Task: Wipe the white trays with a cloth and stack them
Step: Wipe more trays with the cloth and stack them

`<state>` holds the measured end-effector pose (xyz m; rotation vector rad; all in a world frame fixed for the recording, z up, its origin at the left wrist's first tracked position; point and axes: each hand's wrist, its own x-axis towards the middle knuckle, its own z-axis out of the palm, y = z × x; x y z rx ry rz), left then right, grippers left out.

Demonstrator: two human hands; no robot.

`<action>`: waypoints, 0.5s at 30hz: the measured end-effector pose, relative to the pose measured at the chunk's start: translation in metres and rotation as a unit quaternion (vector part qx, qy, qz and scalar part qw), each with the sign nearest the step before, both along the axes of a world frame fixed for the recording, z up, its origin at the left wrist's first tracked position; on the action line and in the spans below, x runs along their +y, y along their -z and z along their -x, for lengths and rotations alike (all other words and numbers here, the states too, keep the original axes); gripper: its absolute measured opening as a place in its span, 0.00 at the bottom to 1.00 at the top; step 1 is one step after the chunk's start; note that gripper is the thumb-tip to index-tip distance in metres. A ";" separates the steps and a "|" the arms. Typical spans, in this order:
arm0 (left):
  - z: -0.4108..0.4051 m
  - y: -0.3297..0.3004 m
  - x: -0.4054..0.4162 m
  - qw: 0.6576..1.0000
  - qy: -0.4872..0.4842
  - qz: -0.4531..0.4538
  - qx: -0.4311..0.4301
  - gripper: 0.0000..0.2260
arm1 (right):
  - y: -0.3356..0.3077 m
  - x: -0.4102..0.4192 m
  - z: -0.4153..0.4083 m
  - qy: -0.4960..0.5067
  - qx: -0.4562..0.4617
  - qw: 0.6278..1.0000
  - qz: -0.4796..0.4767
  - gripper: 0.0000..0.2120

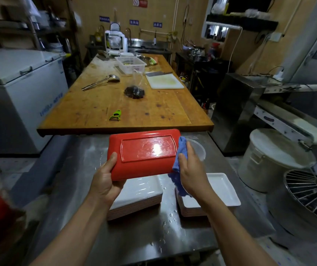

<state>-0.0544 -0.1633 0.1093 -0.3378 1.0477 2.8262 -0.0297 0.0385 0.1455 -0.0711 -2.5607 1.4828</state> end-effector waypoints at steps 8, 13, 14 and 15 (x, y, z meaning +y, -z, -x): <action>0.000 0.006 -0.005 0.997 0.074 0.021 -0.009 0.16 | 0.000 0.023 -0.004 -0.017 -0.084 0.938 0.335 0.09; 0.008 0.011 0.003 0.977 0.142 0.148 -0.053 0.16 | -0.001 0.036 -0.010 -0.037 -0.043 0.918 0.393 0.10; 0.010 0.010 0.006 0.967 0.168 0.184 -0.056 0.19 | -0.003 0.037 -0.011 -0.026 -0.024 0.927 0.374 0.10; 0.012 0.008 0.010 0.955 0.191 0.219 -0.060 0.22 | -0.004 0.039 -0.012 -0.014 0.000 0.941 0.339 0.10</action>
